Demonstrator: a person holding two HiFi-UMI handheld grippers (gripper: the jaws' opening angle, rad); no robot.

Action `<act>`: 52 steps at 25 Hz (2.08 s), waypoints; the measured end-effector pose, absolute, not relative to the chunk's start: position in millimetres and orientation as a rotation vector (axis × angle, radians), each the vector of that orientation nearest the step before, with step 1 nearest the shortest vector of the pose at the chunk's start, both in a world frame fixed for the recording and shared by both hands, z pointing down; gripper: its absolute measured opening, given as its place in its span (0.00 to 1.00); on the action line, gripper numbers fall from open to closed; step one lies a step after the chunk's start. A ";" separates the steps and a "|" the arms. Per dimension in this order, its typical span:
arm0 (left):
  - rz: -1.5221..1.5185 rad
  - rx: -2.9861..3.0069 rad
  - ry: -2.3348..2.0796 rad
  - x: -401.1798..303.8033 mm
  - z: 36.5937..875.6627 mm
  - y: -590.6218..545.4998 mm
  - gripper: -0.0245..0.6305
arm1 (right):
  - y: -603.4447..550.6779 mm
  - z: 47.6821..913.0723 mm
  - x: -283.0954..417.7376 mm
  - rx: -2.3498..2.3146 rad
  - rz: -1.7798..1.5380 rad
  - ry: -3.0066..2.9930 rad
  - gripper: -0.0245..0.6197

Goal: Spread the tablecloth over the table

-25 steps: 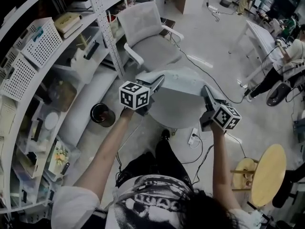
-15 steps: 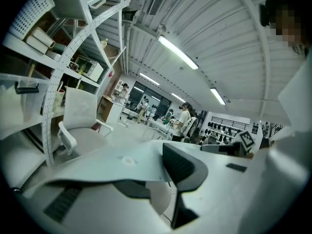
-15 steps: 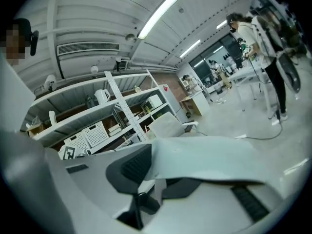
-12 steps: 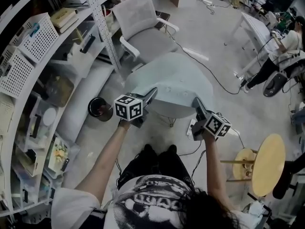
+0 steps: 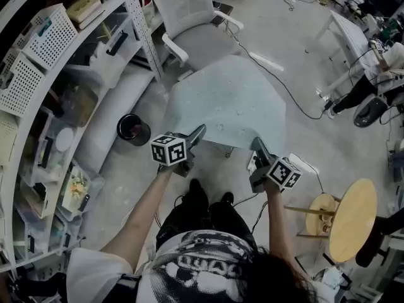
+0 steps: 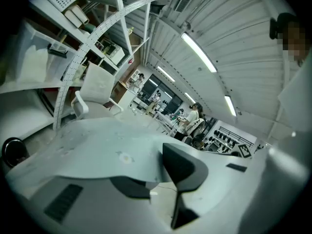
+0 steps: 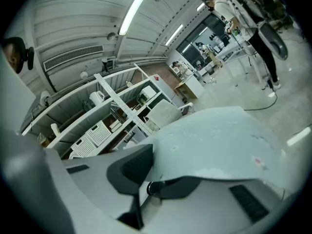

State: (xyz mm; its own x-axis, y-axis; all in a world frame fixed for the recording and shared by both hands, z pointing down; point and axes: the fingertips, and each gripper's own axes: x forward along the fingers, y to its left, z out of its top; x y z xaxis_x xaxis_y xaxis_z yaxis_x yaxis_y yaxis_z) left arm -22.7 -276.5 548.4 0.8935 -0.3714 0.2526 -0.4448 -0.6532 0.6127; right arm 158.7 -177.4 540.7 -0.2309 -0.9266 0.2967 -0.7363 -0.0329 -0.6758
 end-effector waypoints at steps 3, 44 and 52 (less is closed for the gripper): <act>0.162 2.307 -0.618 -18.9 564.0 -262.7 0.16 | -166.1 556.6 166.0 -1.758 -1.168 1.989 0.10; 0.614 2.000 -1.004 -0.6 777.0 -167.3 0.23 | -90.2 768.0 197.0 -1.567 -1.683 1.833 0.15; 0.697 2.043 -1.038 -17.0 754.2 -124.2 0.23 | -65.3 747.7 192.3 -1.543 -1.694 1.915 0.19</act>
State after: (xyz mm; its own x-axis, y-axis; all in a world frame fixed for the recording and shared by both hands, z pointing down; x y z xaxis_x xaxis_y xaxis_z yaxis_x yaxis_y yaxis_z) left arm -17.0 -124.2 754.2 0.5274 -0.4433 0.7249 -0.8386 -0.4085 0.3603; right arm 192.3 -65.3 747.7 -0.4570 -0.7465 0.4836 -0.5711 -0.1706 -0.8029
